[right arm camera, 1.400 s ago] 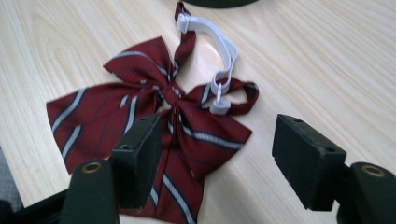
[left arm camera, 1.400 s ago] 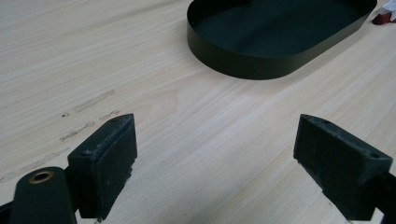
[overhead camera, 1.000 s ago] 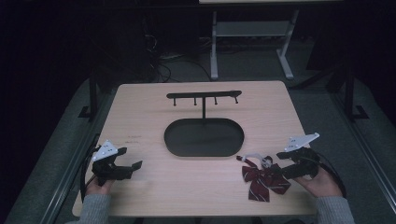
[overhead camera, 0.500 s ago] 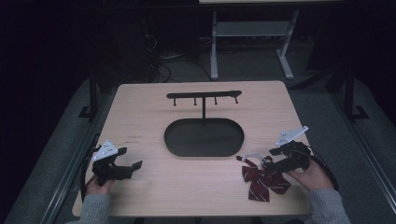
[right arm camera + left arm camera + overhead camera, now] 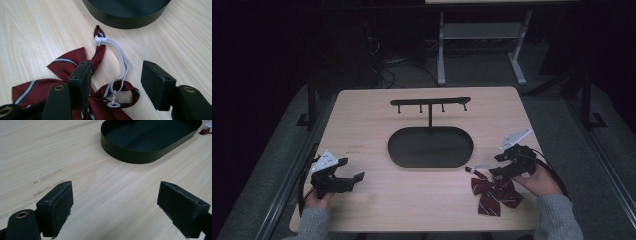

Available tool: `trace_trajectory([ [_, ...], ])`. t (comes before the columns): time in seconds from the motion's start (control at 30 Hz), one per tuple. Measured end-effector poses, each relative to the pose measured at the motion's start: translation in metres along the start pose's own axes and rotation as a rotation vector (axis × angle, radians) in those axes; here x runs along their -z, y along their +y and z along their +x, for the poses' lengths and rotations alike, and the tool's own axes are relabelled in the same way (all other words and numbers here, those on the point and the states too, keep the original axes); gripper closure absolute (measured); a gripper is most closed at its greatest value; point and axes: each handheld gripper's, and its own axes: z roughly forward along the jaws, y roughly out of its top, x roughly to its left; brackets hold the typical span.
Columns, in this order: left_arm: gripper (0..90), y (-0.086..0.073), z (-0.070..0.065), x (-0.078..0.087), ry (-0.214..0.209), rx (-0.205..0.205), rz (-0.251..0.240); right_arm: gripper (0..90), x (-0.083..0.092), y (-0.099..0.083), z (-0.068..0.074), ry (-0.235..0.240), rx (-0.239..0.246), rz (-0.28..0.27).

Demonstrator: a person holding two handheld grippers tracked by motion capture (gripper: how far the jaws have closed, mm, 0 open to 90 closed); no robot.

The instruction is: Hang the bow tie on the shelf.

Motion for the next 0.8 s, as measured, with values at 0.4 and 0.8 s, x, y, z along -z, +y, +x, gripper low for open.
trace_trajectory([
  [0.4, 13.1, 0.000, 0.000, 0.000, -0.001, 0.001, -0.001, 45.1, -0.020, 0.006, -0.002, -0.028, -0.003, 0.075],
  [0.8, 13.0, 0.000, 0.000, -0.001, -0.002, -0.001, 0.004, 55.4, -0.040, 0.009, -0.005, -0.062, -0.003, 0.169],
])
